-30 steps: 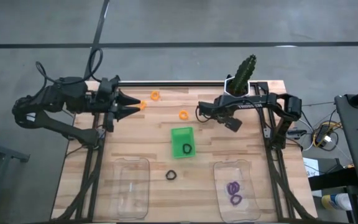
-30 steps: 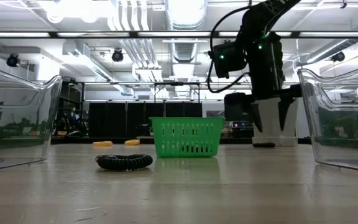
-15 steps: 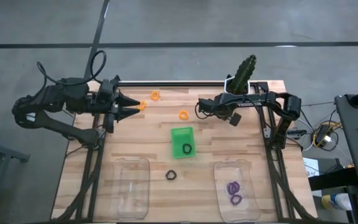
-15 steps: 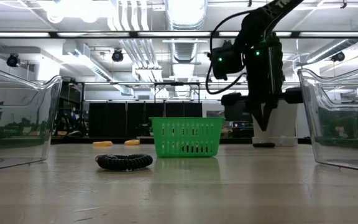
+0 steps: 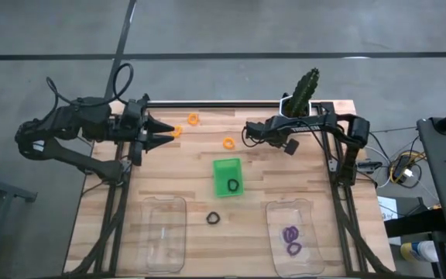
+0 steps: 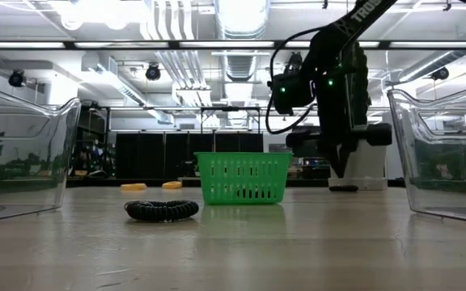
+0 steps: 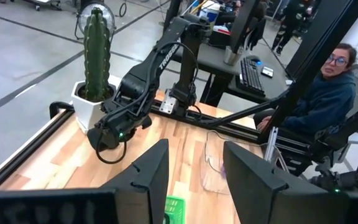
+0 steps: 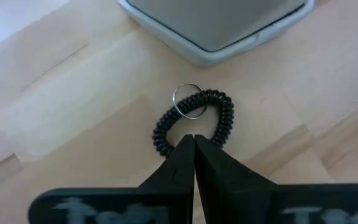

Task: Sort spring keychains
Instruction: Put the top black spring keychain into the green bin

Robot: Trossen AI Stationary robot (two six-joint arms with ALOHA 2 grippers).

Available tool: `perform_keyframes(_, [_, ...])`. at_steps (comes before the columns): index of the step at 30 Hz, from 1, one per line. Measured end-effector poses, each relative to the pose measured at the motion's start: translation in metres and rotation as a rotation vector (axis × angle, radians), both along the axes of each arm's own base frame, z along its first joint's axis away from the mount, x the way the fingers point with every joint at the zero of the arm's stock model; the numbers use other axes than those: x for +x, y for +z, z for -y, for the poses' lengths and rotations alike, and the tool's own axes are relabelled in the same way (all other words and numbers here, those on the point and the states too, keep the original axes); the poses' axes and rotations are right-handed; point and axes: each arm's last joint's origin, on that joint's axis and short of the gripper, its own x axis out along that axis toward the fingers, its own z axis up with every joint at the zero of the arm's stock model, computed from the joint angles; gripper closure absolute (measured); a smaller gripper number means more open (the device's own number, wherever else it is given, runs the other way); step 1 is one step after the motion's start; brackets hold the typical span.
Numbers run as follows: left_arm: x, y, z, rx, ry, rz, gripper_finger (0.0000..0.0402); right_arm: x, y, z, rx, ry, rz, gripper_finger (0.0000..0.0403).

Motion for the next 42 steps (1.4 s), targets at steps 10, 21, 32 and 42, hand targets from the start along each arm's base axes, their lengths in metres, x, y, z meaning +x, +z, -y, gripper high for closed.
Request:
perform_keyframes(10, [0.0, 0.0, 0.0, 0.0, -0.001, -0.005, 0.0257, -0.005, -0.008, 0.011, 0.025, 0.003, -0.034, 0.0395])
perform_keyframes(21, [0.0, -0.001, 0.0, 0.0, -0.001, -0.013, 0.0257, -0.008, -0.019, 0.016, 0.068, -0.002, 0.023, 0.0395])
perform_keyframes(32, [0.0, -0.001, 0.0, 0.0, -0.001, -0.012, 0.0257, -0.005, -0.02, 0.012, 0.16, 0.072, 0.065, 0.0395])
perform_keyframes(42, [0.0, 0.0, 0.0, -0.005, 0.001, 0.001, 0.0257, 0.006, -0.015, 0.001, 0.316, 0.185, 0.146, 0.0394])
